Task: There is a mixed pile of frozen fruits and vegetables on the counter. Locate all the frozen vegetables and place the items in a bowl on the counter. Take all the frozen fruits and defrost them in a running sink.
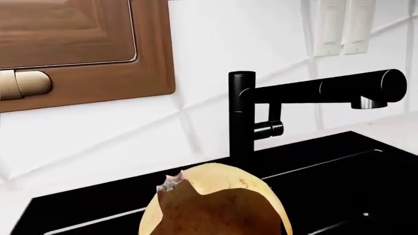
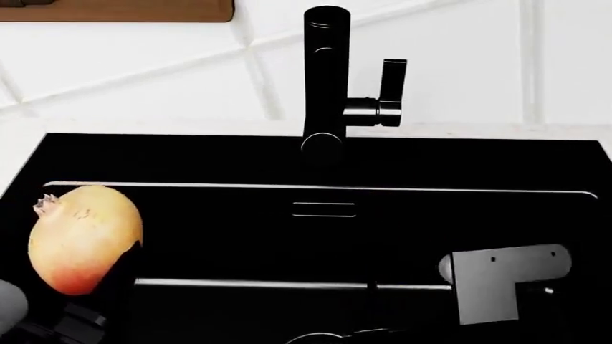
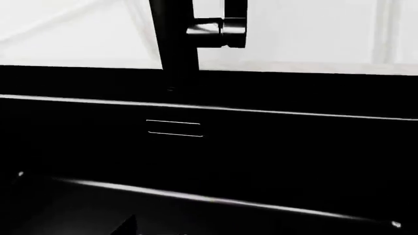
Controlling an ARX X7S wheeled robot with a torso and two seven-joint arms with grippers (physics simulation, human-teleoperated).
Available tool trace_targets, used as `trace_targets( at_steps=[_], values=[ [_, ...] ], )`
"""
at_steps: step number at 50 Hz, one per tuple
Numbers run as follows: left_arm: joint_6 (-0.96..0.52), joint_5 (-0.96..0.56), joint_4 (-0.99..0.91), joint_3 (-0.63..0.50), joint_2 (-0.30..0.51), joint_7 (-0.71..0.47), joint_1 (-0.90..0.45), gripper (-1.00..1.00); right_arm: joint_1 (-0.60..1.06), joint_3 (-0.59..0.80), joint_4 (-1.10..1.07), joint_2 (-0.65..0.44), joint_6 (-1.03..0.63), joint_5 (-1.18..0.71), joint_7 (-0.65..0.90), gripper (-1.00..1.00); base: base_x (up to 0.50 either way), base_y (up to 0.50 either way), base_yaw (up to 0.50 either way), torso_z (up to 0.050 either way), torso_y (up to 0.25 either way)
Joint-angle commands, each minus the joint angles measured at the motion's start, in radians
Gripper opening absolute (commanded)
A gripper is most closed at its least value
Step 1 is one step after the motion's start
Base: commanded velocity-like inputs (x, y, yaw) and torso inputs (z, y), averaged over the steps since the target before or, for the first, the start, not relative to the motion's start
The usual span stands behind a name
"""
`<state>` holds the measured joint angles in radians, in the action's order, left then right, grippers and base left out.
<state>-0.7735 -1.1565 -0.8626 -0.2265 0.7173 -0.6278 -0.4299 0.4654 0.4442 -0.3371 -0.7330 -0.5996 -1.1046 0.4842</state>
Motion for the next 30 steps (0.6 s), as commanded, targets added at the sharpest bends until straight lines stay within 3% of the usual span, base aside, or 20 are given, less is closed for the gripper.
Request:
trace_targets(
  at_steps=[1,21,30],
  values=[
    [-0.006,0.018,0.043,-0.064,-0.056,0.013,-0.033,-1.00,-0.030,-0.134,-0.306,-0.110,0.023,-0.104,0.191,1.00,0.00,0.00,0.00,0.000,0.000],
    [-0.065,0.182,0.313,-0.282,-0.191,0.153,-0.171,-1.00,-0.130,-0.250,-0.390,-0.178,0.115,-0.148,0.223,1.00,0.00,0.00,0.00,0.000,0.000],
    [-0.049,0.213,0.444,-0.321,-0.229,0.213,-0.180,-1.00,-0.138,-0.280,-0.434,-0.202,0.134,-0.196,0.216,1.00,0.00,0.00,0.00,0.000,0.000]
  ],
)
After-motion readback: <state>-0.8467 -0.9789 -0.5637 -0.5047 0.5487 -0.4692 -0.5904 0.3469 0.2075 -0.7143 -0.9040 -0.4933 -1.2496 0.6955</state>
